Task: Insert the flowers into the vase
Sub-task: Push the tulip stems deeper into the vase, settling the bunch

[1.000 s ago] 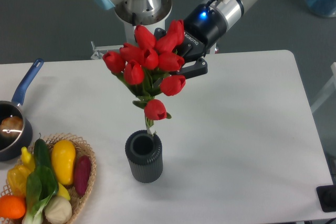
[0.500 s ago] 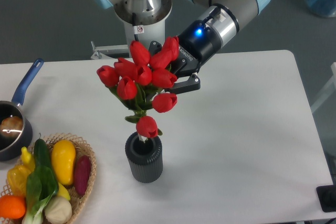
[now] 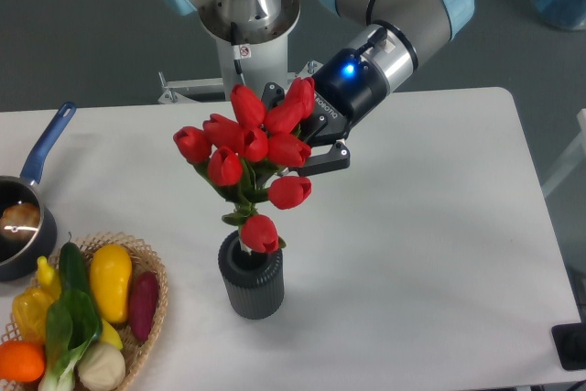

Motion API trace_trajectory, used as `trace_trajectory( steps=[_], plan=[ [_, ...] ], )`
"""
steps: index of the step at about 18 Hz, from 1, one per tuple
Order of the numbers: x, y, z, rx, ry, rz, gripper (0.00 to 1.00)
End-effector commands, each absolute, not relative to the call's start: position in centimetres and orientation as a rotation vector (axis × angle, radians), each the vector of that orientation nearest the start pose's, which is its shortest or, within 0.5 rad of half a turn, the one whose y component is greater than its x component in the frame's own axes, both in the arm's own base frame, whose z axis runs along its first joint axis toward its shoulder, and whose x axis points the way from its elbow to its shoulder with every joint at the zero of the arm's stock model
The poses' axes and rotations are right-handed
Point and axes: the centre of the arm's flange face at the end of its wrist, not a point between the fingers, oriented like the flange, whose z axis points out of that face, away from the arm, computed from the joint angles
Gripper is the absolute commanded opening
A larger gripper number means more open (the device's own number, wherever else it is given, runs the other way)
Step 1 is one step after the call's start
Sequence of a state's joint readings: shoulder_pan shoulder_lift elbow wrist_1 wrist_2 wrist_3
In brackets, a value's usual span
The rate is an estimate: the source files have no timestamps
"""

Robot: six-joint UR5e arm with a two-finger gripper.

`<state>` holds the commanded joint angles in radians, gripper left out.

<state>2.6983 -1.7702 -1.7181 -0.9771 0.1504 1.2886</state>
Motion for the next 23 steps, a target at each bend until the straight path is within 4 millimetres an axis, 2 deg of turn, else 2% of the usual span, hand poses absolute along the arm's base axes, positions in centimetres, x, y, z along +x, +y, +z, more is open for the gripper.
trace_trajectory(
  steps=[3,8,10,17,19,23],
  plan=[
    [-40.5,44.9,44.2,-1.687,0.302,-0.353,0.00],
    [-40.8,45.1,43.3,-1.691,0.290,-0.369,0.00],
    [-41.2,45.3,42.1,-1.694,0.277,-0.383,0.00],
    [-41.5,45.2,40.9,-1.701,0.265,-0.392,0.00],
    [-41.8,45.4,39.8,-1.706,0.257,-0.402,0.00],
    [-42.2,45.4,38.9,-1.707,0.260,-0.400,0.00]
  ],
)
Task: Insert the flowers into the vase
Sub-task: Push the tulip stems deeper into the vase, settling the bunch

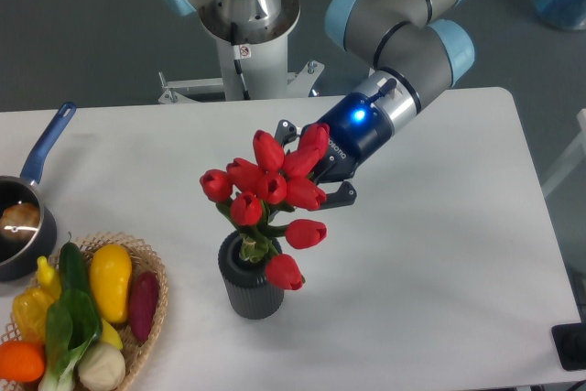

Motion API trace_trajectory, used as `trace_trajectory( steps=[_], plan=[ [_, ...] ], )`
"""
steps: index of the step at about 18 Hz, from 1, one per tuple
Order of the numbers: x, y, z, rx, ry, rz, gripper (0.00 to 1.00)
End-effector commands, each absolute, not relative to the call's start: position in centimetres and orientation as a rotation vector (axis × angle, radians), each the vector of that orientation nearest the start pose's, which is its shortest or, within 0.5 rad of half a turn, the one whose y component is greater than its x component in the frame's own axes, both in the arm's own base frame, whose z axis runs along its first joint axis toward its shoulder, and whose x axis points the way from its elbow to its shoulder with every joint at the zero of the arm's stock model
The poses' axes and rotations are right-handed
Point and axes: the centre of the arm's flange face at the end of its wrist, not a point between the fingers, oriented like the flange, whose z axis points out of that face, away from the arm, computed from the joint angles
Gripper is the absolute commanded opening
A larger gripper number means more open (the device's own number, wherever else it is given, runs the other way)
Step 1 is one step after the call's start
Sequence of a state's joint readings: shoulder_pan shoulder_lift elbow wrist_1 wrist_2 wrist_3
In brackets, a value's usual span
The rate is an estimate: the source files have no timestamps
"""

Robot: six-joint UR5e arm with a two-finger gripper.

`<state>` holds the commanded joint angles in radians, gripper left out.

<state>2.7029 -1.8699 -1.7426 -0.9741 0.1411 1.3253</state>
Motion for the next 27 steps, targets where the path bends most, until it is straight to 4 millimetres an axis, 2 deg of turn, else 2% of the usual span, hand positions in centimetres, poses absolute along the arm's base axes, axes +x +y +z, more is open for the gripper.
trace_trajectory(
  steps=[5,7,9,15,19,27],
  plan=[
    [-42.7,45.2,38.5,-1.711,0.248,-0.400,0.00],
    [-43.1,45.1,37.7,-1.715,0.242,-0.403,0.00],
    [-43.0,45.1,36.8,-1.716,0.240,-0.408,0.00],
    [-43.1,45.1,36.1,-1.721,0.241,-0.410,0.00],
    [-42.9,45.3,34.8,-1.728,0.234,-0.425,0.00],
    [-42.5,45.2,33.5,-1.733,0.216,-0.450,0.00]
  ],
)
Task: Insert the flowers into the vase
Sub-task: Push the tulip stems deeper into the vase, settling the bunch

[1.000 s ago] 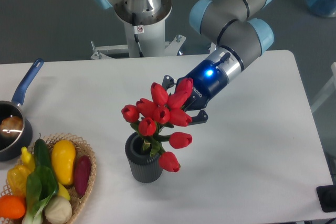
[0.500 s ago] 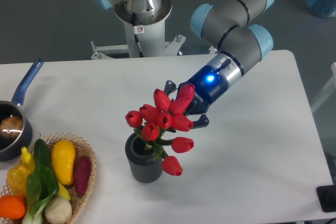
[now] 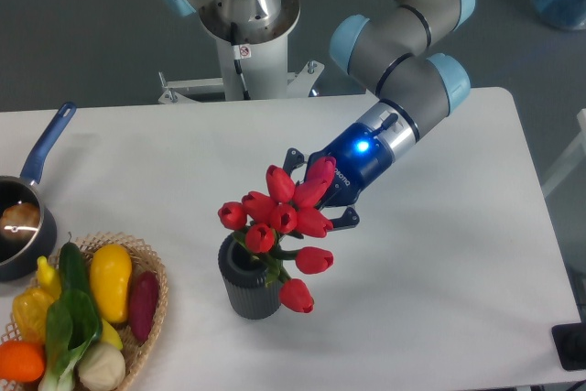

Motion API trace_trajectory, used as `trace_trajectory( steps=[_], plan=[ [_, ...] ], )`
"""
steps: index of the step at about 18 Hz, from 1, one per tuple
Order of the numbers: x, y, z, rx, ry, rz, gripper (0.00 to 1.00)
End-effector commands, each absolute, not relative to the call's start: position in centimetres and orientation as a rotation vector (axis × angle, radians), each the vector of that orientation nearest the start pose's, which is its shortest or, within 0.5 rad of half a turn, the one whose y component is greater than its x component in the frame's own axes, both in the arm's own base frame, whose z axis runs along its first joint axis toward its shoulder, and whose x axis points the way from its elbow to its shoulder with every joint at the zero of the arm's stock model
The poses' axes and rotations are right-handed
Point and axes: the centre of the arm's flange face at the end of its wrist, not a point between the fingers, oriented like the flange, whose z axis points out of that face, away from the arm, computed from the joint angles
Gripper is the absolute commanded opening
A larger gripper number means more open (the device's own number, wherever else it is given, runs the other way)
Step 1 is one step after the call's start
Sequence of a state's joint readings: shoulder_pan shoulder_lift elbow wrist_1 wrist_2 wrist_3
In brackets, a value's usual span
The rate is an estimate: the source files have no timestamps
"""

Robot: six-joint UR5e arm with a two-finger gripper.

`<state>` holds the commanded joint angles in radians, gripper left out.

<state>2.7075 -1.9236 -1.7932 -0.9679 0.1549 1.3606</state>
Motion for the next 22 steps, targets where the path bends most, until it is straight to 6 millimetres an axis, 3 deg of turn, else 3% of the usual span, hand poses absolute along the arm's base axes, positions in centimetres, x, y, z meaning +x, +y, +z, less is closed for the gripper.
trace_trajectory(
  steps=[10,18,20,21,22],
  plan=[
    [-42.2,45.8,31.5,-1.735,0.228,-0.465,0.08],
    [-41.9,45.7,30.2,-1.732,0.250,-0.452,0.29],
    [-41.9,45.7,30.2,-1.730,0.258,-0.446,0.38],
    [-41.8,45.6,30.0,-1.729,0.262,-0.443,0.49],
    [-41.7,45.6,29.8,-1.728,0.267,-0.440,0.70]
  ],
)
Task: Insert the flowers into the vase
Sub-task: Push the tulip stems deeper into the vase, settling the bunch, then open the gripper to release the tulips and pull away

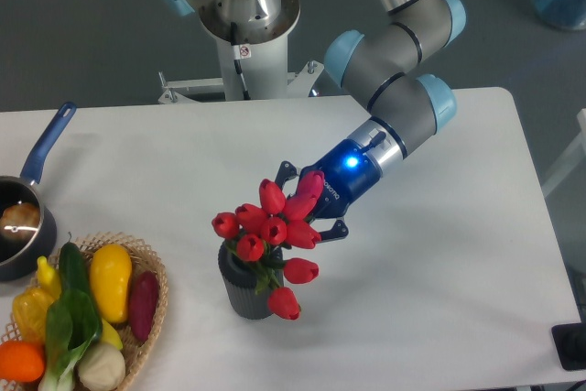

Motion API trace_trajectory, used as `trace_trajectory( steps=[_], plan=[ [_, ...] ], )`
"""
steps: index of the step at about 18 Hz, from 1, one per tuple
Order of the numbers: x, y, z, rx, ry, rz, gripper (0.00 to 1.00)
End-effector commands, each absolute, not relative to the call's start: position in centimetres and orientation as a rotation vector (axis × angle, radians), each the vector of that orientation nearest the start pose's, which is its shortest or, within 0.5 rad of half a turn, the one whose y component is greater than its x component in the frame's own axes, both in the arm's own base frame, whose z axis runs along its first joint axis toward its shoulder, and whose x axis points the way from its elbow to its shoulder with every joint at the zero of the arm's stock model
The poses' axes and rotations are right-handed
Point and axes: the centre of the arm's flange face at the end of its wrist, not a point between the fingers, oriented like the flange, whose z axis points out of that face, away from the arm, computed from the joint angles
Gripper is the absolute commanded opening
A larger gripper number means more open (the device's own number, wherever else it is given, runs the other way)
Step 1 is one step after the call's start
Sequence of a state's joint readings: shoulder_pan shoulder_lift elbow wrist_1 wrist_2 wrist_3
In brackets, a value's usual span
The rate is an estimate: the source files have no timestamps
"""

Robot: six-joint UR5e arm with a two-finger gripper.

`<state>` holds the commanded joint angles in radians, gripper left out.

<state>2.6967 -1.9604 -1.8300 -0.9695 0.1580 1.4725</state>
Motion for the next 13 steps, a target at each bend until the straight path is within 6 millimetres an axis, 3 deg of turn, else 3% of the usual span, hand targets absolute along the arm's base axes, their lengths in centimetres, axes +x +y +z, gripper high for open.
trace_trajectory(
  steps=[3,13],
  plan=[
    [-41.61,45.40,29.60,-1.727,0.271,-0.435,0.98],
    [-41.52,45.07,28.83,-1.777,0.273,-0.433,0.99]
  ],
)
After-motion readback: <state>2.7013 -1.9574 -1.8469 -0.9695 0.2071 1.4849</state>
